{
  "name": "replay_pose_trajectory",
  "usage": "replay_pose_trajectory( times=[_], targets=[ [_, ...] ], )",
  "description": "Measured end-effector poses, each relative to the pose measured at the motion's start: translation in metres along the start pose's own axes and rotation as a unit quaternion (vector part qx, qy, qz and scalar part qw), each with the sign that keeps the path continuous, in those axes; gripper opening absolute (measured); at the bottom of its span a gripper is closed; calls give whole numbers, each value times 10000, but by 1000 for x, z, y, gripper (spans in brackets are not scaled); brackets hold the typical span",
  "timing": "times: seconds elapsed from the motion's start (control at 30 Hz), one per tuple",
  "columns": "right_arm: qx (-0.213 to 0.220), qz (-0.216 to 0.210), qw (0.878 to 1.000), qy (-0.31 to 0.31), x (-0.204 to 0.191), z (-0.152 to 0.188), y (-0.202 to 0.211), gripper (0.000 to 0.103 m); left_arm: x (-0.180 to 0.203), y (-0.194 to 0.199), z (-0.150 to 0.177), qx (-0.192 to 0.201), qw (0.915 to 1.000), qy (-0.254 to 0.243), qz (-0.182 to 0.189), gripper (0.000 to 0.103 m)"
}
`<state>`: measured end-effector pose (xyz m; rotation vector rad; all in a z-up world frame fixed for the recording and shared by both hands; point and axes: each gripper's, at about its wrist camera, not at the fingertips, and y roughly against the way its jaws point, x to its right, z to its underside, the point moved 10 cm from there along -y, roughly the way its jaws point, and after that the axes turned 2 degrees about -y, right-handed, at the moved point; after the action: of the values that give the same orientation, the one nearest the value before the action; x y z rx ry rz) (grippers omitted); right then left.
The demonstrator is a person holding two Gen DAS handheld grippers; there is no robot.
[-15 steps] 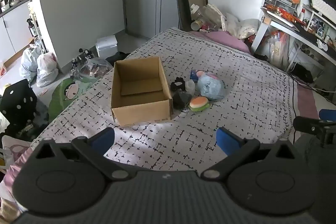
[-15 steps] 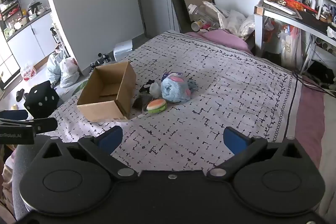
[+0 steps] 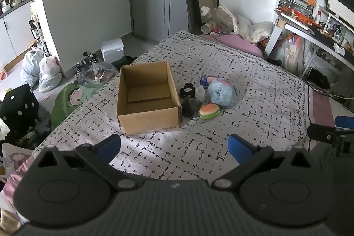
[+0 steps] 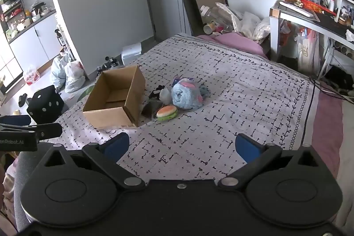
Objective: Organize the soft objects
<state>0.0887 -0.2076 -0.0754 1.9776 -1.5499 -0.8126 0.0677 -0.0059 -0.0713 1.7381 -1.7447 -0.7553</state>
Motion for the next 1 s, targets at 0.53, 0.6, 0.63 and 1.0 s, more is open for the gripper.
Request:
replay_pose_trajectory(
  times=[0.53, 0.6, 0.63, 1.0],
  targets=[
    [25, -95, 9999, 55, -3, -3, 0, 103, -13, 1, -4, 55, 9998, 147, -74, 102],
    [23, -98, 9999, 54, -3, -2, 1, 103, -13, 3, -4, 76, 9998, 155, -77, 102],
    [31, -111, 9999, 60, -4, -2, 1, 103, -13, 3, -4, 81, 9998, 167, -73, 102],
    [25, -158, 9999, 55, -4, -2, 0, 103, -12, -1, -3, 47, 9998, 175, -86, 102]
  ],
)
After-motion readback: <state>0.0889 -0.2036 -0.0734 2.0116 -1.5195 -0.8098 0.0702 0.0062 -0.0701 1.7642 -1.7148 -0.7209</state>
